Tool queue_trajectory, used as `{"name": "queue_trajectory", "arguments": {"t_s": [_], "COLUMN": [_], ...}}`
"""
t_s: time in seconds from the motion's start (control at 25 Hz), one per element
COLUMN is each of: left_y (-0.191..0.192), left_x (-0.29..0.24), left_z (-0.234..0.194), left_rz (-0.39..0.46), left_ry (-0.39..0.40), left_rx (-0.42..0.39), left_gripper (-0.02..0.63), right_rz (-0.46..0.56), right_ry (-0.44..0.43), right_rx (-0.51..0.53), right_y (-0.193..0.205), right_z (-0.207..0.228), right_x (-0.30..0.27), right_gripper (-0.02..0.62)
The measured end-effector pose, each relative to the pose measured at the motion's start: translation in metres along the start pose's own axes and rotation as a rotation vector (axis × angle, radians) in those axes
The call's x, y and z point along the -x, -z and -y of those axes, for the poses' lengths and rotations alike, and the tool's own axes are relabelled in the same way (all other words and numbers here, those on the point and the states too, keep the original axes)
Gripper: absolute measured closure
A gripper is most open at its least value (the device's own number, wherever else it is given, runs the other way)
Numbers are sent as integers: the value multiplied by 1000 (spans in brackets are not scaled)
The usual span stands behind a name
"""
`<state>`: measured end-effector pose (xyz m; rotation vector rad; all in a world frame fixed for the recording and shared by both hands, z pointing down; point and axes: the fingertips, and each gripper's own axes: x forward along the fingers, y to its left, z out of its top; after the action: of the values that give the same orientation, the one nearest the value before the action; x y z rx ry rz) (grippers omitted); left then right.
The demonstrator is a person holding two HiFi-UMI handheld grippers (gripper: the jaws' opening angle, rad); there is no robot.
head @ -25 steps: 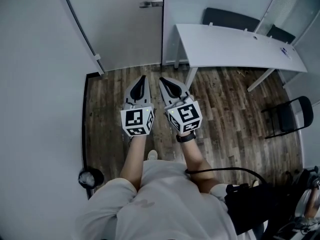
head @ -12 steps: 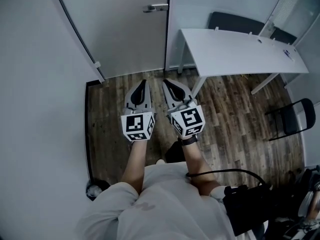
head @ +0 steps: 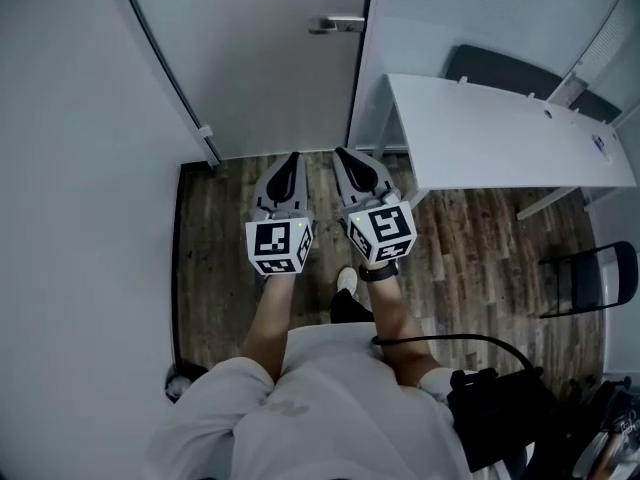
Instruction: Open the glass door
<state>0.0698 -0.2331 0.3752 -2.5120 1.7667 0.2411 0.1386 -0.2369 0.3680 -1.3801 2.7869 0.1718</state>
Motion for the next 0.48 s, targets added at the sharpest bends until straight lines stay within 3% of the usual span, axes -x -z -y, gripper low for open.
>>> {"name": "queue_trajectory", "arguments": {"t_s": [0.16, 0.48], "left_y": [-10, -2], "left_x": [-60, -171], "left_z": [-1, 1], "left_rz": [20, 10], "left_ry": [-11, 3], "left_rx": [-13, -47], "left_gripper": [601, 602], "right_rz": [43, 48], "right_ry": [-22, -51], "right_rx": [22, 26], "right_y": [-23, -22], "right_z": [50, 125], "right_x": [-39, -100], "right_gripper": [592, 592]}}
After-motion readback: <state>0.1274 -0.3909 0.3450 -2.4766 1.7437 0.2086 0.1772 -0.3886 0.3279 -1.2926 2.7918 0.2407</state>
